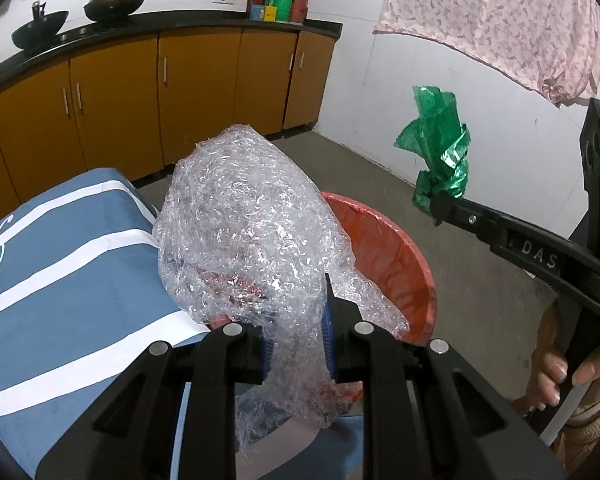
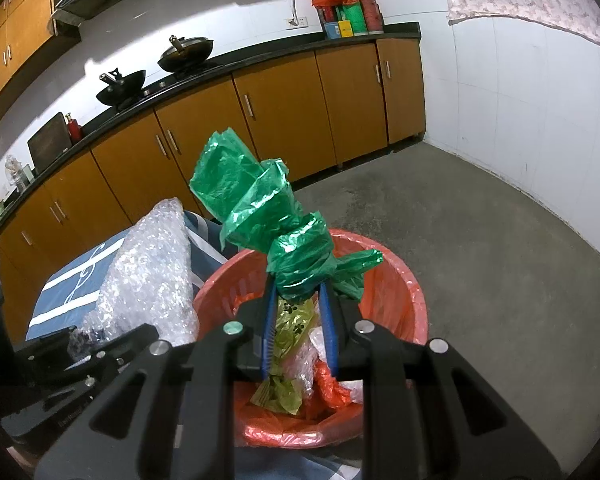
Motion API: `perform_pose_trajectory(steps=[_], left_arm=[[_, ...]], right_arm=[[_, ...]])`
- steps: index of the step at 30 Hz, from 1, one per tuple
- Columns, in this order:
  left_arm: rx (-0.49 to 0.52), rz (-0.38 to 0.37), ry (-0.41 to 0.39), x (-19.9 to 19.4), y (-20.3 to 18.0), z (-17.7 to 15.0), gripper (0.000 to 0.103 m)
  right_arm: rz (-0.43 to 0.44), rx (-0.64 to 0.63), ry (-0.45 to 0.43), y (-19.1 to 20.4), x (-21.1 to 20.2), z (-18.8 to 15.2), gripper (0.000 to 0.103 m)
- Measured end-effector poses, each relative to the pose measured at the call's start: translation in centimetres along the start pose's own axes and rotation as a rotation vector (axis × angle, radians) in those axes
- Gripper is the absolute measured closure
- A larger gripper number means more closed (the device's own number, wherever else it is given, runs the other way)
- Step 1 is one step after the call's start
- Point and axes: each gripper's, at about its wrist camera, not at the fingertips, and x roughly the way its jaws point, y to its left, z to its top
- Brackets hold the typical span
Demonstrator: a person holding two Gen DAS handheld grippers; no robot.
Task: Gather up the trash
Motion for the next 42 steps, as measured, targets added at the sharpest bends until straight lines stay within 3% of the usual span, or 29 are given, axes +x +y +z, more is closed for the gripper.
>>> perform_pose_trajectory(steps=[16,18,22,26,32,36,40,42], left_arm=[[-0.004,-0.012,0.06,3.3,0.4,-0.1,0.082],[-0.013,-0.017,0.073,3.8,0.5,-0.3,0.077],[-0.036,-0.014,0.075,3.9,1.1,-0.7,0.059],[-0.057,-0.003,0.068,3.1,2.0,-0.9,0.056],[-0.104,0.028,-0.005,-0.5,3.7,-1.2,0.045],[-0.113,0.081,-0.106,-5.1,4.2,-1.8,0.027],[-0.117,0.151,-0.209,-9.9,3.6,-2.9,0.008],[-0.112,0.201,-0.253,-12.3,3.2,-3.8,0.006]], right_arm=[[0.012,0.038,0.018,-0.4,3.3,0.4,0.078],[0.024,0.055,0.026,-0.8,3.8,0.4,0.077],[0.023,0.052,0.027,-1.2,4.0,0.0,0.066],[0.019,0.078,0.018,-1.8,3.4,-0.1,0.062],[0.003,0.088,-0.059,-2.0,-0.3,-0.5,0.029],[-0.035,0.024,-0.165,-0.3,-4.9,-1.0,0.006],[-0.08,-0.03,-0.273,1.9,-9.7,-1.9,0.004],[-0.09,-0.038,-0.306,2.9,-11.5,-2.3,0.004]])
